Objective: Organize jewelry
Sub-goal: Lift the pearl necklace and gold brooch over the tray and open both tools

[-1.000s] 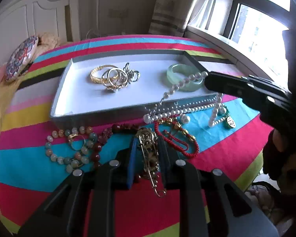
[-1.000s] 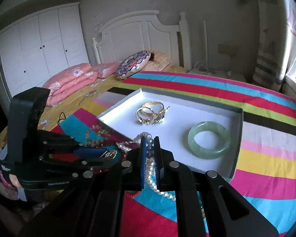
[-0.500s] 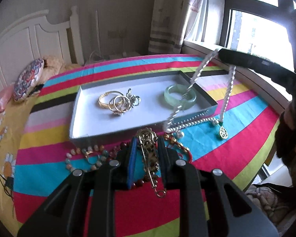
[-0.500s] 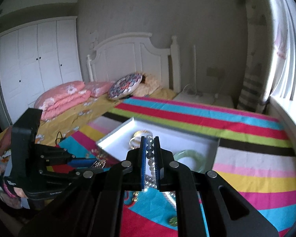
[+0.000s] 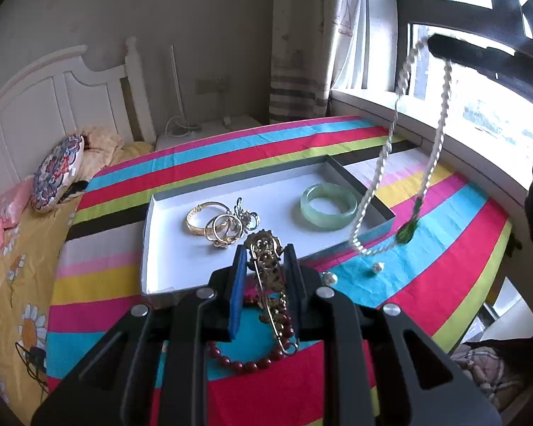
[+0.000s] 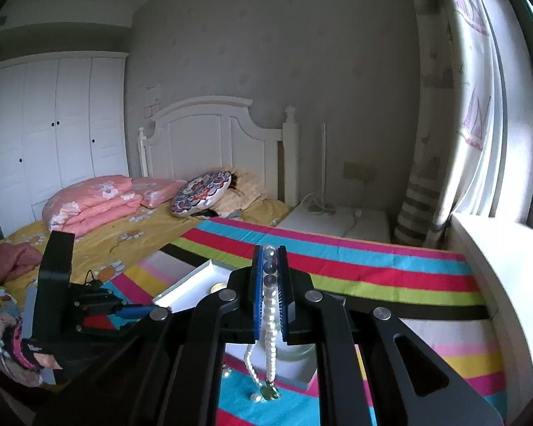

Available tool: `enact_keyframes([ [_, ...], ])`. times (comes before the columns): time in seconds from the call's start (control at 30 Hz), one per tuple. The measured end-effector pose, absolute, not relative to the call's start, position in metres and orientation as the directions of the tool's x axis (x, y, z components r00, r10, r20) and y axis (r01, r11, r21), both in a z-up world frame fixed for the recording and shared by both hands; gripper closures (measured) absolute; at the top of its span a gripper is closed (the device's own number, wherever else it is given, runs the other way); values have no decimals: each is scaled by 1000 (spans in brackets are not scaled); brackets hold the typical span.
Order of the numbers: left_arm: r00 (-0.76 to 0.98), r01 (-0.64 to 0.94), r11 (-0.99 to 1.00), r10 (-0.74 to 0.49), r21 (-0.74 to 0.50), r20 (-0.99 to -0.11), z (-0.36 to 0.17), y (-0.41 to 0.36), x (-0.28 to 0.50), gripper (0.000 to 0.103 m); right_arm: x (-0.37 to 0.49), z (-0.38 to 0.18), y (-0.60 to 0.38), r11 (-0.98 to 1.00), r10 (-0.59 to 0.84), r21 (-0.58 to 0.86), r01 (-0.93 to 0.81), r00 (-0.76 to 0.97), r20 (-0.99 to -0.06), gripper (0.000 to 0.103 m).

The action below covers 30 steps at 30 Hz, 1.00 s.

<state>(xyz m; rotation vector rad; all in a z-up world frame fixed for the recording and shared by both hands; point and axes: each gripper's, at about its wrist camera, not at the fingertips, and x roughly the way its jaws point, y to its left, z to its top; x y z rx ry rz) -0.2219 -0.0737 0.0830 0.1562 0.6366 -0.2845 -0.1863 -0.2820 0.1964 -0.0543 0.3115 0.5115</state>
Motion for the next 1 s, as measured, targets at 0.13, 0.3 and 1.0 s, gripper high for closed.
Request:
enact_keyframes([
  [0.13,770,303,951,-204,66,-605,86,-71,-216,83,-182,211,-278,874,462,-13,-486,838,-292,94],
  [0.3,779,297,951,-186,91,-599,91,-69,-208,82,-172,225,-271,873,459,-40,-487,844,-277,94],
  [1.0,737,297,954,-200,43,-646,67,-72,-122,82,-61,191,-187,852,468,-33,-523,788,-400,94],
])
